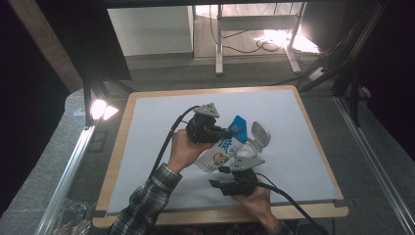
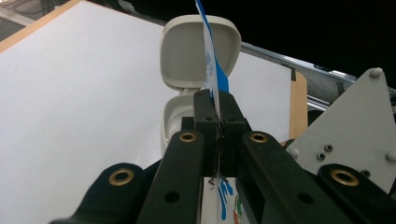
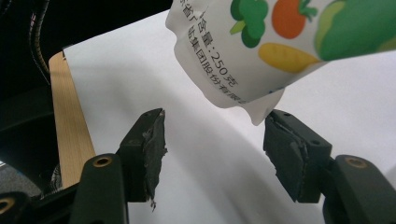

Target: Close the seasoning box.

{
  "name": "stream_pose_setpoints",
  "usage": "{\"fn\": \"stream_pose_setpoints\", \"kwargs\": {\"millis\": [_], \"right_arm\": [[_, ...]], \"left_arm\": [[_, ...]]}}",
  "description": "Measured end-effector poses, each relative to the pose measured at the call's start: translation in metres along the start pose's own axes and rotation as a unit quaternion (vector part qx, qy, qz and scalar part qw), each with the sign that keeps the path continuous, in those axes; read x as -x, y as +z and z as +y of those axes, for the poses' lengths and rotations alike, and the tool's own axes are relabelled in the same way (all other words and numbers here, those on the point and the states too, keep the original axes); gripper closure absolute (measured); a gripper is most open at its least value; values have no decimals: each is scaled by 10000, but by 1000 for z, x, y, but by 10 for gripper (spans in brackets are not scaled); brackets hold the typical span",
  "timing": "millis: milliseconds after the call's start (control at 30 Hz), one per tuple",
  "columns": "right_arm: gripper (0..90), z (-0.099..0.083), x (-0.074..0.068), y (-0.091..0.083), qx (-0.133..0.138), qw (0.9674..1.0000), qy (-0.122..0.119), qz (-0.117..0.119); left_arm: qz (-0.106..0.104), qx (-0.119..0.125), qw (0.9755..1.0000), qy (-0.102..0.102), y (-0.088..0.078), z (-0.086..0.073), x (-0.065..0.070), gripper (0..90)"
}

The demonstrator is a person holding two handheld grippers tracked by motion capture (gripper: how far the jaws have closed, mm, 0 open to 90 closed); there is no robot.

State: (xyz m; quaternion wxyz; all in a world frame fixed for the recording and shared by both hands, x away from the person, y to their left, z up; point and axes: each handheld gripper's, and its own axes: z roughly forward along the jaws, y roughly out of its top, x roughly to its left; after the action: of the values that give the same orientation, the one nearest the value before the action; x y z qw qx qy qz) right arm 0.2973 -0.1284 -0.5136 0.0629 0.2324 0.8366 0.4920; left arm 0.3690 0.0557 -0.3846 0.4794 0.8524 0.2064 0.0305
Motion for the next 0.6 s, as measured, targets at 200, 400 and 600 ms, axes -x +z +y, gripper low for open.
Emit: {"fn": "stream_pose_setpoints", "kwargs": {"millis": [200, 400, 600], "right_arm": [[392, -2, 2, -3, -2, 10000, 32, -12], [394, -3, 1, -3, -30, 10000, 17, -11], [396, -5, 1, -3, -57, 10000, 16, -16]], "left_arm": [[-10, 40, 10000, -6, 0, -4, -2, 893], [-8, 120, 9999, 4, 0, -6, -2, 892], [-23, 164, 9999, 19, -1, -10, -3, 892]]}}
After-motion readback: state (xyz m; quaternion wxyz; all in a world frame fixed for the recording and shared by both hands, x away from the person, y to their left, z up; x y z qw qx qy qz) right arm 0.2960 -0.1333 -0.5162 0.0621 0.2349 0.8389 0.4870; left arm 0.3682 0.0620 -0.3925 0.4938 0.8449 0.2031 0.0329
